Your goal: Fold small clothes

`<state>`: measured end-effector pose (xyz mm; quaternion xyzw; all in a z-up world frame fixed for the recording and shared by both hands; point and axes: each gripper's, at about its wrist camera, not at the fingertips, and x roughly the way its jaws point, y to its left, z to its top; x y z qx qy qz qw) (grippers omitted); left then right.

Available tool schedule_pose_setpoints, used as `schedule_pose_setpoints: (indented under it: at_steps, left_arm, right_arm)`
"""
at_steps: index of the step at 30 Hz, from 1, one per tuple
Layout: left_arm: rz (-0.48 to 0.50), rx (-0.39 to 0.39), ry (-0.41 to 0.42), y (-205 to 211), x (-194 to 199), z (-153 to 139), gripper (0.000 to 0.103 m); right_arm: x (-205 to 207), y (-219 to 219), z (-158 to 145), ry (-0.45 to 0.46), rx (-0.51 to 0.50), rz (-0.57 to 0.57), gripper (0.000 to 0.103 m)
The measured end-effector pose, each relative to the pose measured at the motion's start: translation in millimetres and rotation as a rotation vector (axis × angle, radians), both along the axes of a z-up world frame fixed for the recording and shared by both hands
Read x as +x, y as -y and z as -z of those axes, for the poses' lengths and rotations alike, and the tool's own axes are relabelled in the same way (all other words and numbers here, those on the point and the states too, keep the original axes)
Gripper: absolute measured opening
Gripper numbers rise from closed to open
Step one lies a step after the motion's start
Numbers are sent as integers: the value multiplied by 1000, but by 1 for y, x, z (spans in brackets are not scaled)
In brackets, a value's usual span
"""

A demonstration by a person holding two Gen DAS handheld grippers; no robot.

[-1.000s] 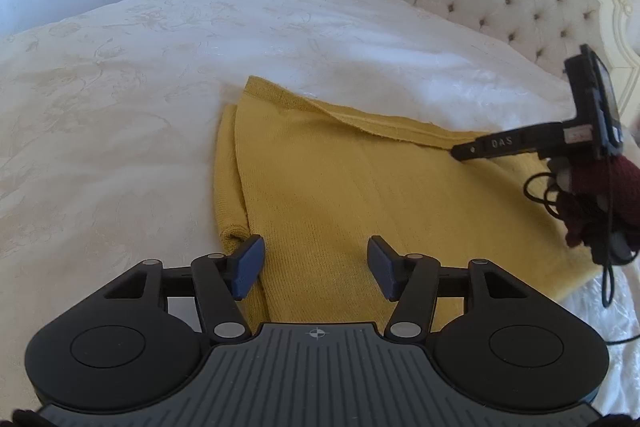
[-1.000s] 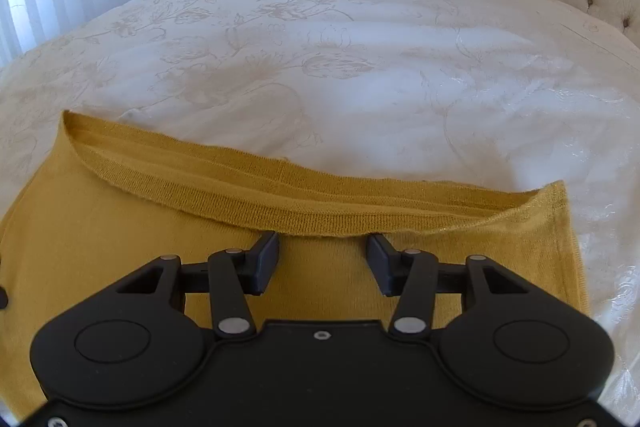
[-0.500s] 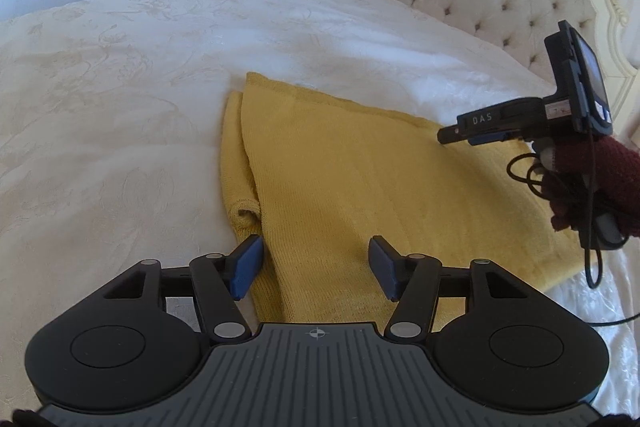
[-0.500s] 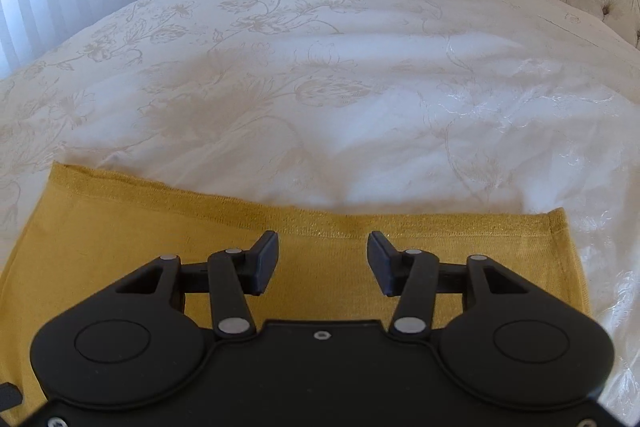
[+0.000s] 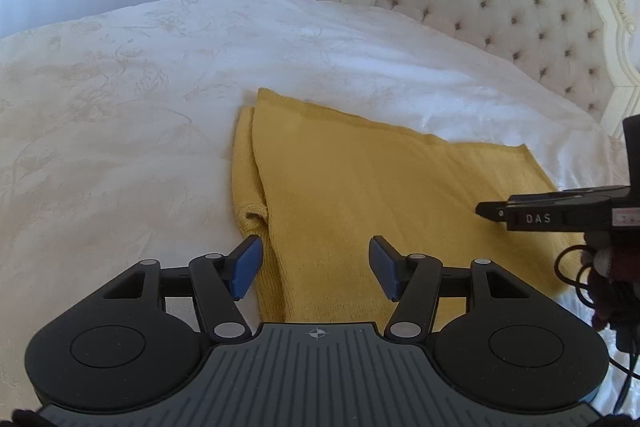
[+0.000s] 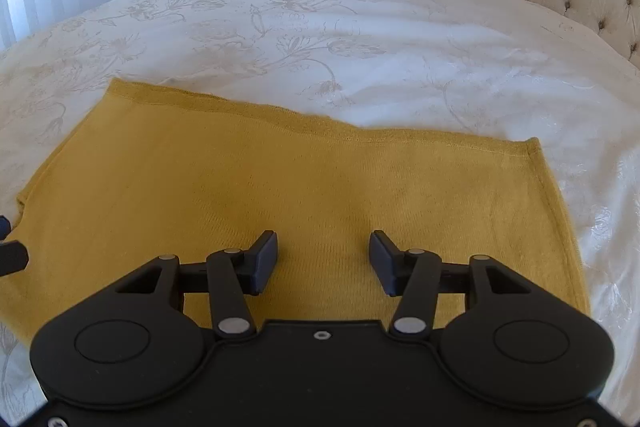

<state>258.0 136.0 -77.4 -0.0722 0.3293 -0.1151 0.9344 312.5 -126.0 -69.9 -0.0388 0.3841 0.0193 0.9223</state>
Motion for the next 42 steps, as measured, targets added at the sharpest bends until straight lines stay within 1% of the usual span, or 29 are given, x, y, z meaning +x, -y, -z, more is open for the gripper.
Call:
schedule_pose_setpoints:
  at_steps: [4, 7, 10, 15, 17, 21, 22, 23, 27, 28, 29, 31, 32, 34, 36, 40, 42]
  left_arm:
    - [-9, -5, -4, -3, 1, 0, 57]
    - [-27, -5, 1, -6, 1, 0, 57]
    - [-49, -17, 4, -11, 2, 0, 57]
    - [-85, -45, -7, -21, 6, 3, 58]
    - [-97, -65, -15, -26, 8, 5, 58]
    - [-95, -111, -33, -34, 11, 10, 59]
    - [-98, -129, -33, -36, 11, 12, 61]
    - [-101, -146, -36, -38, 12, 14, 66]
    - [-116, -193, -47, -40, 14, 19, 70]
    - [-118, -202, -48, -40, 14, 20, 72]
    - [-115, -213, -53, -41, 16, 20, 77]
    - [-106, -218, -69, -39, 20, 18, 83]
    - [-100, -205, -80, -37, 25, 17, 84]
    - [-85, -183, -102, -33, 34, 15, 84]
    - [-77, -185, -122, -31, 44, 13, 84]
    - [-61, -253, -159, -28, 62, 13, 84]
    - [-35, -286, -187, -23, 73, 14, 84]
  right_arm:
    - [-26, -3, 5, 9, -19, -27, 59]
    - [-44, -10, 10, 17, -52, -60, 62]
    - [-55, -14, 14, 44, -78, -76, 62]
    - [-70, -16, 20, 92, -86, -67, 62]
    - [-73, -16, 22, 98, -84, -70, 62]
    - [-71, -9, 24, 89, -29, -60, 62]
    - [-71, -6, 26, 88, -6, -54, 62]
    - [-71, -4, 27, 91, 10, -50, 63]
    - [-77, -1, 34, 130, 41, -46, 63]
    - [-77, -1, 35, 136, 43, -46, 63]
    - [-78, 0, 36, 141, 48, -47, 63]
    - [-77, 2, 37, 145, 62, -48, 63]
    - [-77, 3, 37, 146, 72, -48, 63]
    - [-78, 5, 38, 151, 89, -47, 63]
    - [-78, 7, 38, 154, 100, -47, 63]
    - [-79, 10, 37, 154, 132, -54, 65]
    - [-78, 13, 36, 151, 152, -63, 67]
